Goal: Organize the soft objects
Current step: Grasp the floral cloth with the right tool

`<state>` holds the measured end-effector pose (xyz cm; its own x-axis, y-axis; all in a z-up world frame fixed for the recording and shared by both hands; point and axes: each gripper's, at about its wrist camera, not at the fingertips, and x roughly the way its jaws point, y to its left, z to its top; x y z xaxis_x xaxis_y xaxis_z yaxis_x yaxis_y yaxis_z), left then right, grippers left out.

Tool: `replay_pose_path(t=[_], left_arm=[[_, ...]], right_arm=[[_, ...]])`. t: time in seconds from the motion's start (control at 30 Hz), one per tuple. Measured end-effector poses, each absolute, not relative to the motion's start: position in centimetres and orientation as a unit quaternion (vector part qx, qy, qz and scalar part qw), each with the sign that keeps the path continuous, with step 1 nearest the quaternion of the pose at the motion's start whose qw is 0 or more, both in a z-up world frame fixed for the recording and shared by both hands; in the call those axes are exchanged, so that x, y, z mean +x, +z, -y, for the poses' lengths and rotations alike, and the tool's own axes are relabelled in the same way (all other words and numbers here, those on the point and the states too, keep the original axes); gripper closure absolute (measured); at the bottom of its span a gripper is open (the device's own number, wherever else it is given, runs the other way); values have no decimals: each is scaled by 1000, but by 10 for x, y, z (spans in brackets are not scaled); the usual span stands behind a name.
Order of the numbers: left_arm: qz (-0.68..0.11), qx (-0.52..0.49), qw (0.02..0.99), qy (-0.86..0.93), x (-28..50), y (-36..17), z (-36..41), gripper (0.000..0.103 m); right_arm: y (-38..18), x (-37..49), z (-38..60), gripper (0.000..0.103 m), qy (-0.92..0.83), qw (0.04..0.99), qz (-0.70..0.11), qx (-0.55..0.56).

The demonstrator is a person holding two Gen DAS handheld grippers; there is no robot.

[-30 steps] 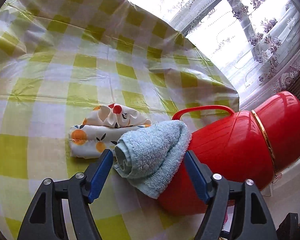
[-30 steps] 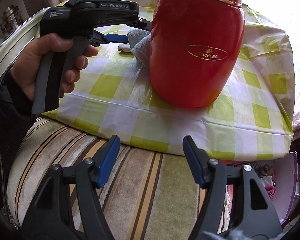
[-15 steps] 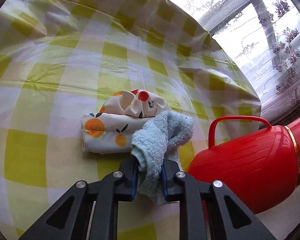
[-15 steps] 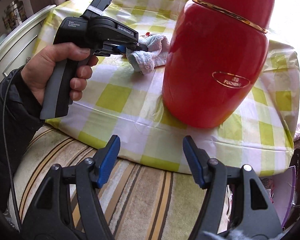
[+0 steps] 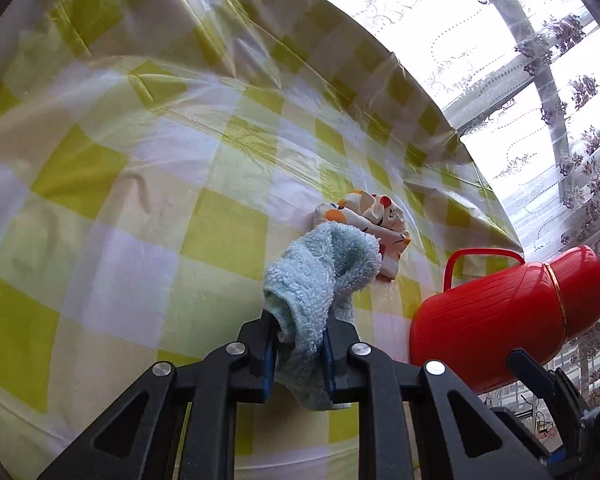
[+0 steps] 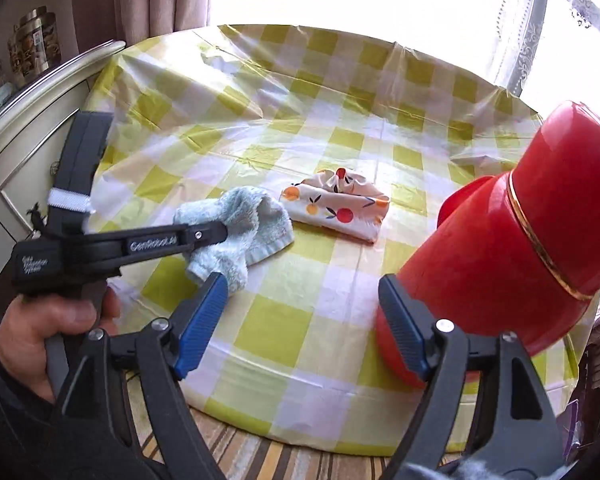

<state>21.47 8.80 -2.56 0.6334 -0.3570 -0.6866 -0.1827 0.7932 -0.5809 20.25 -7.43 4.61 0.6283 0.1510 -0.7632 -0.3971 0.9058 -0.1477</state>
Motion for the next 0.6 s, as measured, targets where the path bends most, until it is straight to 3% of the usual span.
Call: replay_pose_path(t=[0.6], left_arm=[[-351, -362, 862, 51, 137, -25, -124, 84]], right_arm=[[3, 336, 55, 20, -35, 866, -495, 62]])
